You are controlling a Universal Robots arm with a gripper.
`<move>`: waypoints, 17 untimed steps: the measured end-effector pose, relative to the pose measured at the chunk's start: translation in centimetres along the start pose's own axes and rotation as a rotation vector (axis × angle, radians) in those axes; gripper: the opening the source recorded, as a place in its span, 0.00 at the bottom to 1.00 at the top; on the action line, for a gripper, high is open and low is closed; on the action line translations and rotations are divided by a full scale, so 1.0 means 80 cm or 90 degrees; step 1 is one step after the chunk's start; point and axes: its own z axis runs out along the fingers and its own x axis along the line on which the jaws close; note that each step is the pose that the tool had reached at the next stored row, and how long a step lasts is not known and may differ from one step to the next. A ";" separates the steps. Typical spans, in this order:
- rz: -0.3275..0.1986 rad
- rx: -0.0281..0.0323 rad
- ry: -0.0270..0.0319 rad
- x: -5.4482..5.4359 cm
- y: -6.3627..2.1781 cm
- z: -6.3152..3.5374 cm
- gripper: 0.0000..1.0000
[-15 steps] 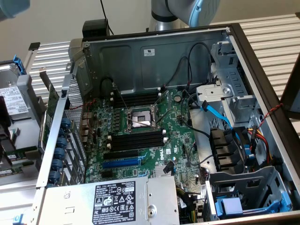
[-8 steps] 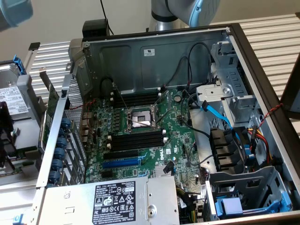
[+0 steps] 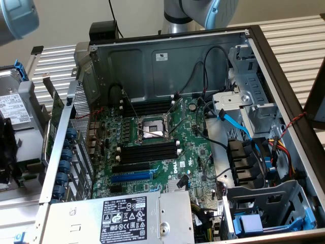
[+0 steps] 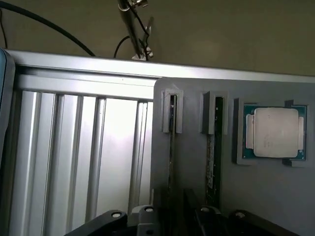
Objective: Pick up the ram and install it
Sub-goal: 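Pick up the ram and move it above insertion slot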
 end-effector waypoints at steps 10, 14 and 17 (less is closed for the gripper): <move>0.000 -0.0003 0.0000 0.000 0.002 -0.015 0.13; 0.000 -0.0003 0.0000 0.001 0.002 -0.038 0.13; 0.000 -0.0003 0.0000 0.002 0.003 -0.054 0.13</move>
